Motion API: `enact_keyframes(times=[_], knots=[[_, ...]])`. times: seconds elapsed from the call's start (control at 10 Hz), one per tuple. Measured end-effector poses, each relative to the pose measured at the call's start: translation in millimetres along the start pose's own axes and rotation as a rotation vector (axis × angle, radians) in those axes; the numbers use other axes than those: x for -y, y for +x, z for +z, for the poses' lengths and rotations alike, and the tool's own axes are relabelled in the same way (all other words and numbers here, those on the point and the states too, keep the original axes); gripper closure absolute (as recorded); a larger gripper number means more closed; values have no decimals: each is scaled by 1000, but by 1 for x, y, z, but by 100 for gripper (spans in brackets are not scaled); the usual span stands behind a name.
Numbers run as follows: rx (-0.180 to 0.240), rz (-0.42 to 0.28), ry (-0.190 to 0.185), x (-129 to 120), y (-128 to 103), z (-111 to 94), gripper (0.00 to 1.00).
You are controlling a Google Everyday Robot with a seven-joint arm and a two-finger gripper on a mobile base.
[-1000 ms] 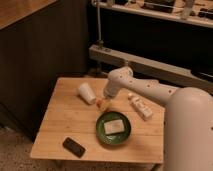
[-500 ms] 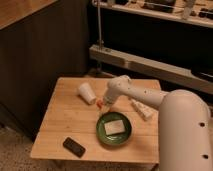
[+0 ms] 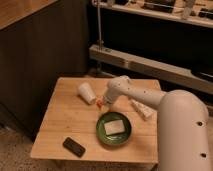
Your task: Drag the pepper across the table
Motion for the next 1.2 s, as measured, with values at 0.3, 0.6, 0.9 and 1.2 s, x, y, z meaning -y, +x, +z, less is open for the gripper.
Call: enact_keyframes(times=[0.3,0.6,0.9,1.2], knots=[[-3,15,20,-1,1,-5,34],[-10,18,31,-1,3,-7,64],[-5,15,36,0,3,-7,94],[-3,12,36,0,3,-7,100]])
